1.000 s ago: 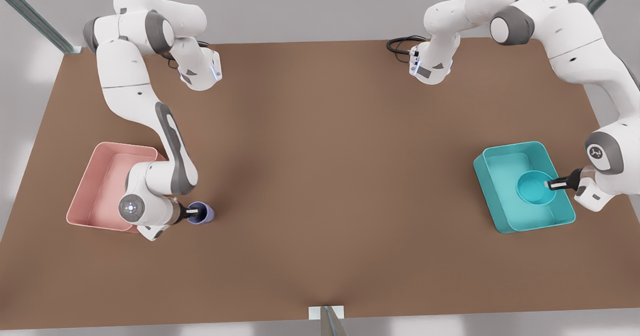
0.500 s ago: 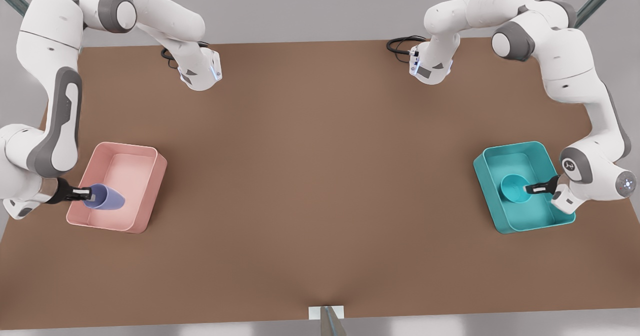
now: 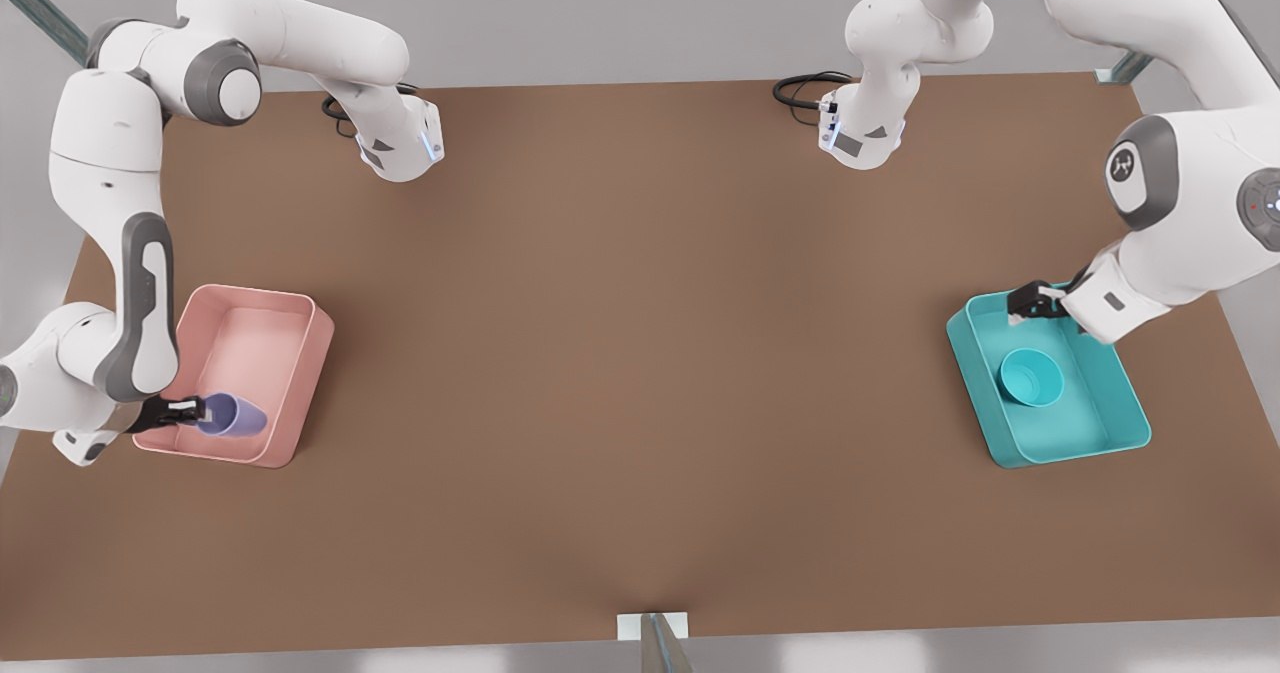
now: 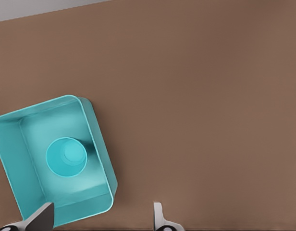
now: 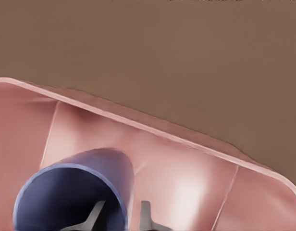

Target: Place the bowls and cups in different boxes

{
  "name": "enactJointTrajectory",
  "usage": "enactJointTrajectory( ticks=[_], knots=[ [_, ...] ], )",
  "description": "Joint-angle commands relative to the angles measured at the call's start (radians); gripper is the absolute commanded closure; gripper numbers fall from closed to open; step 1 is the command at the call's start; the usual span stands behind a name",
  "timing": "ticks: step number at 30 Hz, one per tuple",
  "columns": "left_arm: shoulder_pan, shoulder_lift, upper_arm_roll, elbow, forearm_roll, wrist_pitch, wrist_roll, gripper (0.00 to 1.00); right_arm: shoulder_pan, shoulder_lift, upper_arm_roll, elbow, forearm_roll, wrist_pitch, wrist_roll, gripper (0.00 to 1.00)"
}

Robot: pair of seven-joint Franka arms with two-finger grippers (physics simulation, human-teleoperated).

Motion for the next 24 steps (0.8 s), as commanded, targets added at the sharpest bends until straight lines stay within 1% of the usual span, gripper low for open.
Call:
enactJointTrajectory(
  ticks=[1, 7, 9, 10, 12, 13, 15, 16, 17, 18, 22, 24],
  knots=[
    [0.006, -0.002, 0.001, 0.005, 0.002, -0.099, -0.111, 0.00, 0.001, 0.000, 0.000, -0.002, 0.007, 0.034, -0.183, 0.00],
    [0.009, -0.001, 0.002, 0.005, -0.002, -0.121, -0.114, 0.00, 0.001, -0.013, 0.003, -0.002, 0.005, 0.019, -0.180, 0.00],
    [0.009, -0.002, 0.002, 0.005, -0.002, -0.121, -0.112, 0.00, 0.004, -0.060, 0.005, -0.002, 0.009, -0.049, -0.167, 0.00],
    [0.011, -0.002, 0.002, 0.005, -0.004, -0.121, -0.108, 0.00, 0.017, -0.114, 0.007, -0.002, 0.007, -0.127, -0.126, 0.01],
    [0.003, -0.004, 0.001, 0.004, -0.005, -0.124, -0.109, 0.00, 0.130, -0.244, 0.005, 0.009, -0.008, -0.314, 0.095, 0.01],
    [0.002, -0.004, 0.001, 0.005, -0.004, -0.136, -0.109, 0.00, 0.213, -0.321, 0.005, 0.011, -0.031, -0.449, 0.250, 0.01],
    [0.005, -0.004, 0.001, 0.005, -0.002, -0.142, -0.109, 0.00, 0.282, -0.402, 0.005, 0.015, -0.041, -0.612, 0.417, 0.02],
    [0.002, -0.004, 0.001, 0.005, -0.002, -0.142, -0.109, 0.00, 0.299, -0.427, 0.005, 0.017, -0.044, -0.678, 0.569, 0.03],
    [0.000, -0.005, -0.002, 0.005, -0.002, -0.144, -0.109, 0.00, 0.397, -0.450, 0.010, 0.053, -0.134, -0.738, 0.713, 0.00],
    [0.006, -0.007, -0.024, 0.007, -0.002, -0.153, -0.112, 0.00, 0.419, -0.494, 0.014, 0.061, -0.157, -0.756, 0.837, 0.00],
    [0.009, -0.006, -0.025, 0.004, -0.002, -0.159, -0.114, 0.00, 0.328, -0.640, 0.054, 0.037, -0.146, -0.745, 0.746, 0.00],
    [0.009, -0.002, -0.025, 0.004, -0.002, -0.157, -0.112, 0.00, 0.325, -0.646, 0.059, 0.029, -0.148, -0.742, 0.738, 0.00]
  ],
)
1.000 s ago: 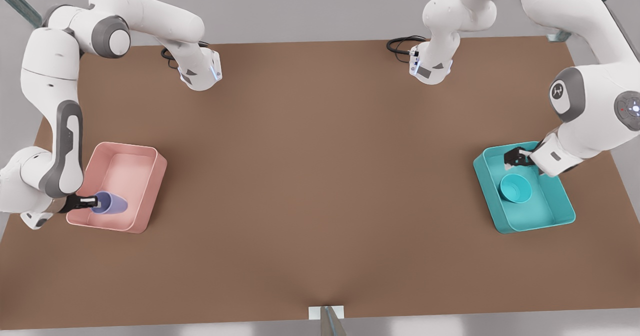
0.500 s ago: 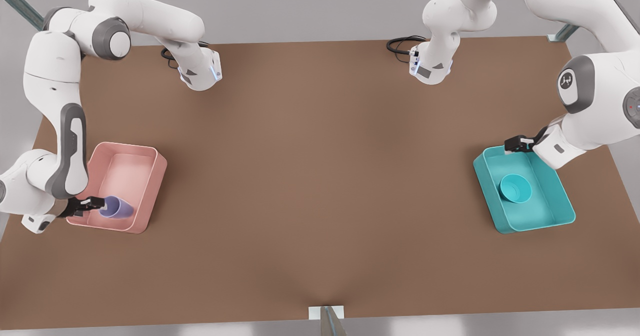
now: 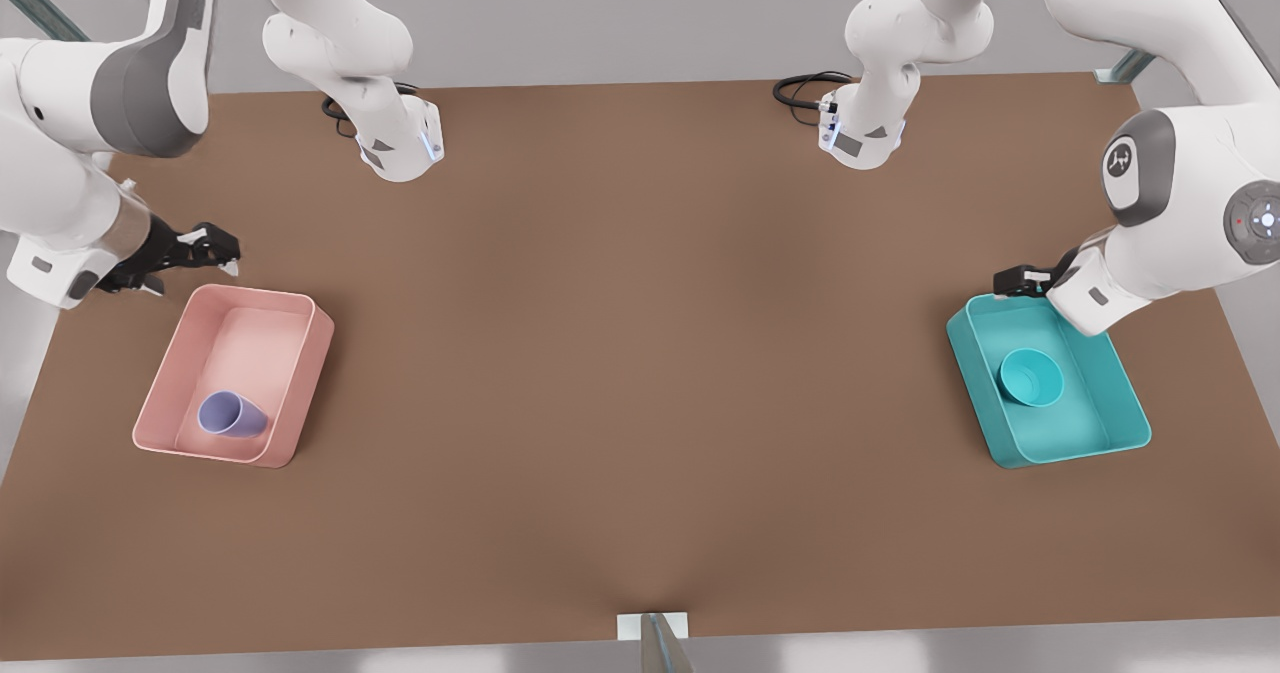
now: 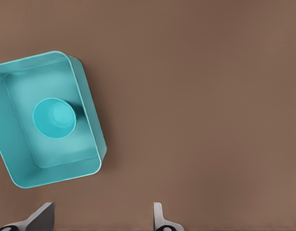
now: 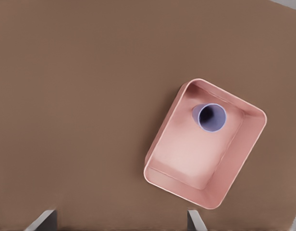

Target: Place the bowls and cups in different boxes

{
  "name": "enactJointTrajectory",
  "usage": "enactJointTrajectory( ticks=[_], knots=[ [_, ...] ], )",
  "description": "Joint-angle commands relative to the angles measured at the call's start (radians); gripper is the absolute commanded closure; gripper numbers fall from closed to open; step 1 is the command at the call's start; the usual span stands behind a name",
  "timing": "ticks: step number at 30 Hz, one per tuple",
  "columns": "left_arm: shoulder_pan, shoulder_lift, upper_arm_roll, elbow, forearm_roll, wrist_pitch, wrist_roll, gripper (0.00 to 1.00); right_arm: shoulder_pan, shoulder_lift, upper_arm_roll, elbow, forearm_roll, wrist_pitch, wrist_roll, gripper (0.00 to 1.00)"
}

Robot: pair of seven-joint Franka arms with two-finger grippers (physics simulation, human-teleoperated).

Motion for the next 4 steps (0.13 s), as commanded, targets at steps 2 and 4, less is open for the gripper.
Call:
enactJointTrajectory(
  ticks=[2, 4],
  knots=[
    [0.001, 0.000, 0.001, 0.000, 0.001, -0.009, -0.030, 0.00, 0.010, -0.012, 0.003, -0.008, -0.008, -0.100, 0.423, 0.00],
    [0.001, -0.002, 0.000, 0.000, 0.001, -0.009, -0.030, 0.00, 0.010, -0.012, 0.004, -0.008, -0.008, -0.100, 0.423, 0.00]
  ],
)
